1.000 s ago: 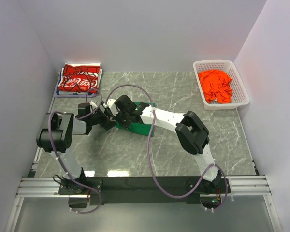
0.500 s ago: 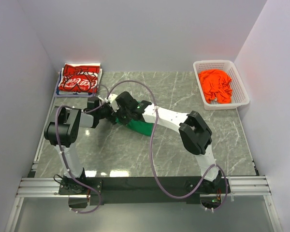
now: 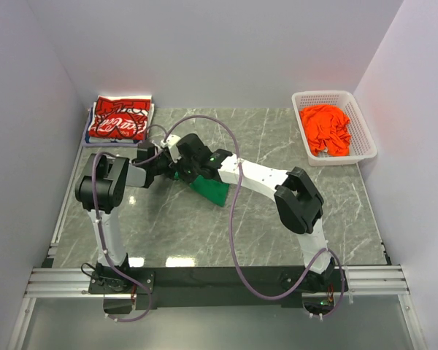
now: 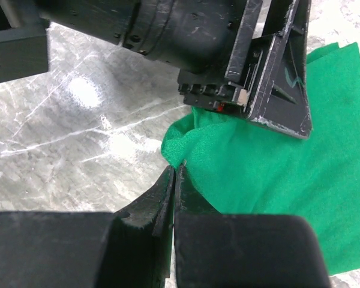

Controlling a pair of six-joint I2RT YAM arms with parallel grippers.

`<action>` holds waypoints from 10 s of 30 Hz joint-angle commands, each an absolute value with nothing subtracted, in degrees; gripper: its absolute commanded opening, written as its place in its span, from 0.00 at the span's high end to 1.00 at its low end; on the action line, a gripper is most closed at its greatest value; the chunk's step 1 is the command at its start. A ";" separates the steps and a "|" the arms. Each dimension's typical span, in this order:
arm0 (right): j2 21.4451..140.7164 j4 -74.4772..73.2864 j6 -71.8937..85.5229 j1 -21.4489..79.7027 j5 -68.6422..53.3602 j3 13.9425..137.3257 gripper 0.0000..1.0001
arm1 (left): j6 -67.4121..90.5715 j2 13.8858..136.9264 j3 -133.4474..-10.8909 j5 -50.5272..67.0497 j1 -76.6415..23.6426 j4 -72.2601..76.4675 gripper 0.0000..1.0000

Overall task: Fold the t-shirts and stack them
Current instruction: Neatly place the folded tshirt to the corner

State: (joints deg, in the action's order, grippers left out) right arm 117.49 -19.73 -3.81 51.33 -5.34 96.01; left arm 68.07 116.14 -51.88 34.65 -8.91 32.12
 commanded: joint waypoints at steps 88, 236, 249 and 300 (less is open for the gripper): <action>101.86 -22.24 -1.49 38.15 -7.29 84.99 0.04 | 9.32 122.43 -131.57 7.38 -0.09 -20.74 0.86; 107.75 -26.46 -2.46 38.94 -5.54 89.38 0.01 | -0.45 122.89 -114.19 28.27 23.47 -9.41 0.75; 107.93 -26.72 -2.64 38.67 -5.63 88.95 0.01 | 2.28 126.73 -107.58 27.95 24.08 -12.83 0.82; 69.17 -31.20 -4.13 13.71 -19.25 57.57 0.01 | -7.21 62.76 -52.57 20.04 2.81 -31.38 0.00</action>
